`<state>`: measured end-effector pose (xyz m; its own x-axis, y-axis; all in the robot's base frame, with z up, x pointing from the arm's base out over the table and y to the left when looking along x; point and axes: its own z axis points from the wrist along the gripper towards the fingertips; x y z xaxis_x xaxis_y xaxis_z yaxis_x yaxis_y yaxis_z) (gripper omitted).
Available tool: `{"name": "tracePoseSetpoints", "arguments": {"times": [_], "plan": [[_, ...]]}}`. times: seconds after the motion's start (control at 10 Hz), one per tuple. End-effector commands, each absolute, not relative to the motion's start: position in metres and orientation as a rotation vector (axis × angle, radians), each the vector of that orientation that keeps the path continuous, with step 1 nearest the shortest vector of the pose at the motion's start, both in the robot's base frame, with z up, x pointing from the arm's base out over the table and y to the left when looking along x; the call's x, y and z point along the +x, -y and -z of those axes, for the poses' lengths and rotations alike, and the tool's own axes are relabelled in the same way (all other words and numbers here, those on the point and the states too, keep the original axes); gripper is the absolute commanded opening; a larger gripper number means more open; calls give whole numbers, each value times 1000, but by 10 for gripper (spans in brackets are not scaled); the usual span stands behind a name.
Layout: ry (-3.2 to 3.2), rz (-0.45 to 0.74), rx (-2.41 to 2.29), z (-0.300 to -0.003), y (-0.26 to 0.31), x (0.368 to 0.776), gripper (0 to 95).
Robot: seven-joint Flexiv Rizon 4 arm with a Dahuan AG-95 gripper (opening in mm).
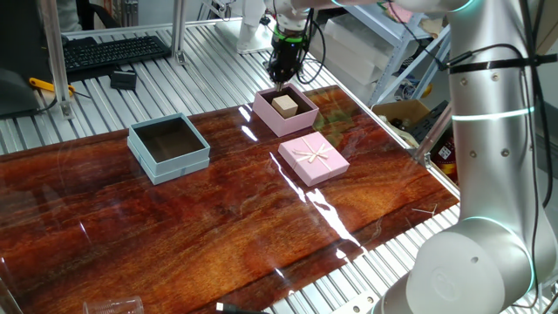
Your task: Move an object from one box to another
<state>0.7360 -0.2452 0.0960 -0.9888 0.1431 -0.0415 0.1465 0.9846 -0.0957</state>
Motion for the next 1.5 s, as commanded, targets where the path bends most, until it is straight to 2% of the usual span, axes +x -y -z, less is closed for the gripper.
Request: {"name": "tracePoseSetpoints", "arguments": {"times": [0.1, 1.0, 1.5], "plan": [[-3090, 118, 242, -96, 245, 736, 0], [-3085, 121, 259, -89, 252, 759, 0], [-3080, 90, 186, -94, 255, 736, 0]]}}
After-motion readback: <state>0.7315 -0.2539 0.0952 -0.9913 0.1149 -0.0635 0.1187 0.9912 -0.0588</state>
